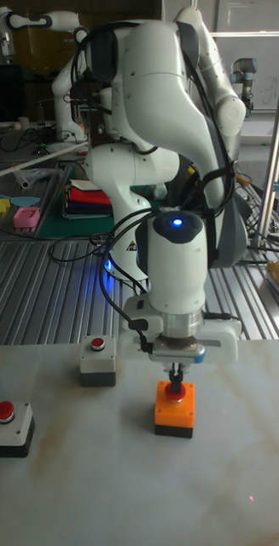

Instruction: Press three buttons from left to right in sequence

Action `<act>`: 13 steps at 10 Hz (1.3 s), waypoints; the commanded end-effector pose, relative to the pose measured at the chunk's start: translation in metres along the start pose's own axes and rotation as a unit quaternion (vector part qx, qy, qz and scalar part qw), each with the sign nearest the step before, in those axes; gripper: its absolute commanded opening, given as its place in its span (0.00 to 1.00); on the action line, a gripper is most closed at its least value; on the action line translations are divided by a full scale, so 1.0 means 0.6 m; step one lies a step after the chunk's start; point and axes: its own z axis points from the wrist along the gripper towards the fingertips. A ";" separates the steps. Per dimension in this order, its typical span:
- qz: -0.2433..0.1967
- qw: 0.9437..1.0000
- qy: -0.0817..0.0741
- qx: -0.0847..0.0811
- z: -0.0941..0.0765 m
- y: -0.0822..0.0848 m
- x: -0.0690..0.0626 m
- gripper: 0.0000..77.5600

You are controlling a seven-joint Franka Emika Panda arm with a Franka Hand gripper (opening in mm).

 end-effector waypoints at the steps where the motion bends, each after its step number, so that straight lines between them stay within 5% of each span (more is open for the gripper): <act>1: 0.001 1.000 -0.002 0.000 0.011 0.001 -0.001 0.02; 7: 0.006 1.000 -0.002 -0.001 0.012 0.001 -0.002 0.02; 9: 0.006 1.000 0.010 -0.001 -0.059 -0.011 0.004 0.02; 13: 0.004 1.000 0.009 -0.002 -0.115 -0.033 0.001 0.02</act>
